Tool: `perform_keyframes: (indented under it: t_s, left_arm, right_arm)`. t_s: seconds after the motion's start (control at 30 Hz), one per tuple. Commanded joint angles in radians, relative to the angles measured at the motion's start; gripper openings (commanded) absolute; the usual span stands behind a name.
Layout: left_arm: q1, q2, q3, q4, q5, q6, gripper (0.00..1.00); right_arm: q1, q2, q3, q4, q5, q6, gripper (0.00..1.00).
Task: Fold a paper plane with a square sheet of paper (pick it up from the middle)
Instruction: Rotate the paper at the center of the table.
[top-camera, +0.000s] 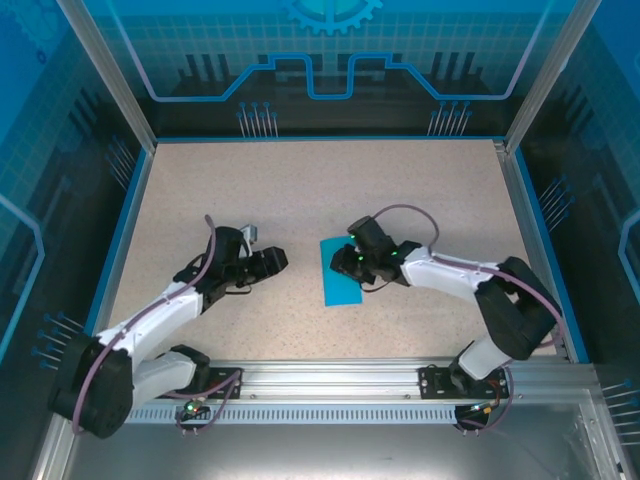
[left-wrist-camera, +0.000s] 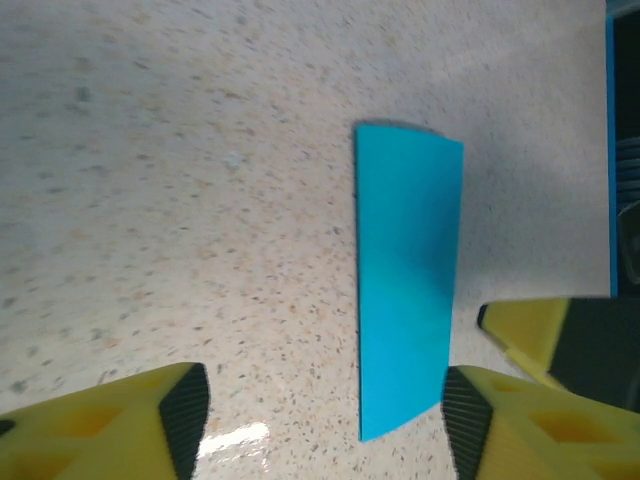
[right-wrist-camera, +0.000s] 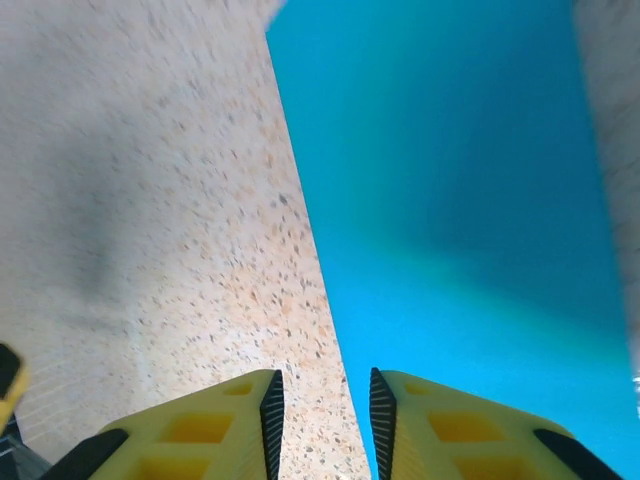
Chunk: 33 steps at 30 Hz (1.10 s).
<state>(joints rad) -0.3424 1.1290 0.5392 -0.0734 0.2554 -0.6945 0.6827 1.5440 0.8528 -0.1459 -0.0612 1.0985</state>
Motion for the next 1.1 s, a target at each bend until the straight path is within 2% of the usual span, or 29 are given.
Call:
perform_keyframes:
  t_s: [0.0,0.17,0.47,1.07]
  left_arm:
    - [-0.017,0.104,0.083,0.080,0.146,0.028,0.58]
    - [-0.122,0.310,0.243,0.053,0.157,0.056,0.43]
    - [-0.178,0.559,0.403,0.026,0.151,0.032,0.37]
    - [-0.177,0.696,0.480,0.024,0.170,0.028,0.34]
  right_arm:
    - [-0.090,-0.017,-0.072,-0.025,-0.082,-0.106,0.32]
    - [-0.179,-0.002,-0.128,0.026,-0.195,-0.183,0.32]
    - [-0.232,0.048,-0.127,0.051,-0.287,-0.263,0.33]
    - [-0.232,0.109,-0.085,0.037,-0.301,-0.305,0.36]
